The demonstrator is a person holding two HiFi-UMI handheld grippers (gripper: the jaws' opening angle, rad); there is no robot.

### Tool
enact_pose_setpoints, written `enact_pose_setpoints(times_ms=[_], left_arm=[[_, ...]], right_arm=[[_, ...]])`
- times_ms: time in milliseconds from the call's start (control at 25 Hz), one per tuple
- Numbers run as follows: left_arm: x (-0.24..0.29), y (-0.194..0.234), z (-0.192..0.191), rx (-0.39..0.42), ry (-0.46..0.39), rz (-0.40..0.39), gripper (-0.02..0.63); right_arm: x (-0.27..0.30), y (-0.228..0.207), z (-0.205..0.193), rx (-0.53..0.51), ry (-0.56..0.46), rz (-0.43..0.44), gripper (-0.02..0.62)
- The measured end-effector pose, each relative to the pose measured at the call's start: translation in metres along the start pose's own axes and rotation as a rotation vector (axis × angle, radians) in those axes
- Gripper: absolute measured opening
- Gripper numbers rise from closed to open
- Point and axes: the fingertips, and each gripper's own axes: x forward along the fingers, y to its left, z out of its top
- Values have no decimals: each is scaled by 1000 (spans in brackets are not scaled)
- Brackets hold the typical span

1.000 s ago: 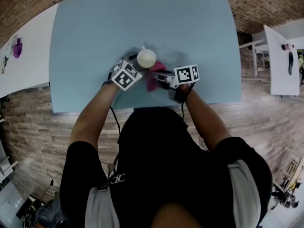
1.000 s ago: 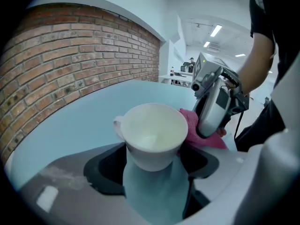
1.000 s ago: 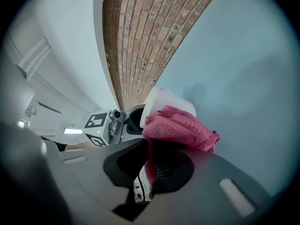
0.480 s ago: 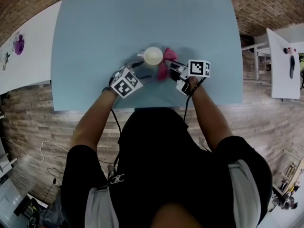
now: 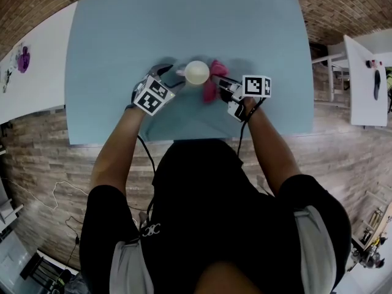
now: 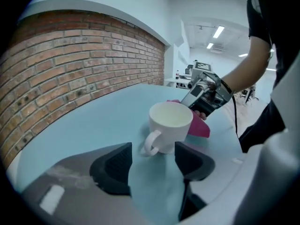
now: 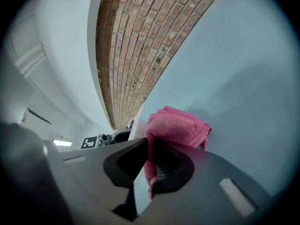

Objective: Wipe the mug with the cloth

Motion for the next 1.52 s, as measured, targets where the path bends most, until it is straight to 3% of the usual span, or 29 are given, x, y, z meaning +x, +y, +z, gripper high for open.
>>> enact_pose_setpoints(times_ms=[160,240,520,880,960,1520], left_arm=[[7,-4,3,34,16,-44,176],[8,-5,2,27,9,-39,170],[8,-6,1,31,13,-39,169],[7,-3,1,30,26,-25,160],[8,-1,-2,32,34,-6,54],[11,-40,4,34,13,-112,48]], right_arm=[[3,7,5,4,-14,30,38],[7,14,4,-4,-11,62,38],[8,18,-8,-100,58,48,38],[16,31,-47,-261,246,64,38],[20,37,-60,-310,298,74,38],[56,56,-82,-449,397,79,38]])
